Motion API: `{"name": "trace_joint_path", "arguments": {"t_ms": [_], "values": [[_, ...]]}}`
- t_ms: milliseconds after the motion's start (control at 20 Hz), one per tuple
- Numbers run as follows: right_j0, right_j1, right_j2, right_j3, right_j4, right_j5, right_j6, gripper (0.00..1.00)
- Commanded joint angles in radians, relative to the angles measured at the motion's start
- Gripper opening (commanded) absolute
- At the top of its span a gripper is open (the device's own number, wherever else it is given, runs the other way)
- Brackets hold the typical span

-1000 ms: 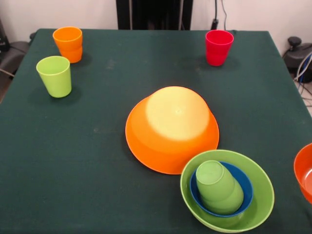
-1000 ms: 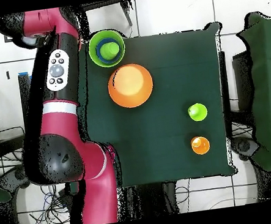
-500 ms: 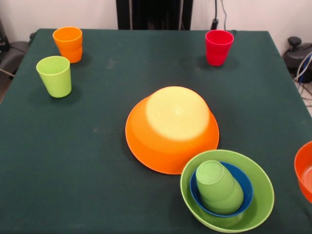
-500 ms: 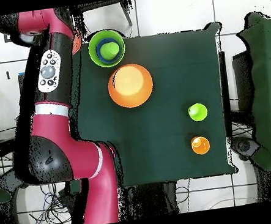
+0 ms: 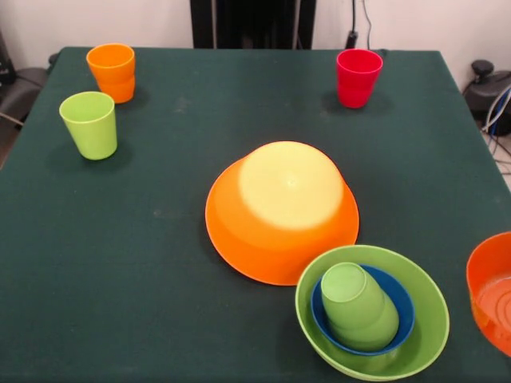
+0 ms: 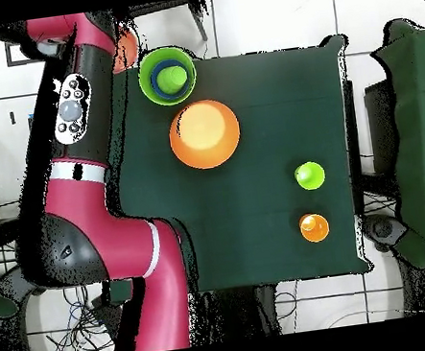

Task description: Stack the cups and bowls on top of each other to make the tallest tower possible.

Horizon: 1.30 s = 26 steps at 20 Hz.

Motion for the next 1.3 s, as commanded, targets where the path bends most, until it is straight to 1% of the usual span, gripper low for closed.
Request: {"name": "trace_joint_path", "arguments": {"t_ms": [50, 350, 600, 850, 1100, 1300], "values": [[-0.041, -0.06, -0.196, -0.008, 0.05, 0.142, -0.38, 0.0], [-0.064, -0.071, -0.233, -0.005, 0.091, 0.155, -0.443, 0.0], [-0.083, -0.09, -0.248, -0.001, 0.096, 0.176, -0.493, 0.0], [-0.105, -0.081, -0.244, -0.001, 0.098, 0.151, -0.541, 0.0], [-0.118, -0.059, -0.206, -0.001, 0.054, 0.12, -0.564, 0.0], [-0.127, -0.041, -0.182, -0.003, 0.024, 0.135, -0.588, 0.0]]}}
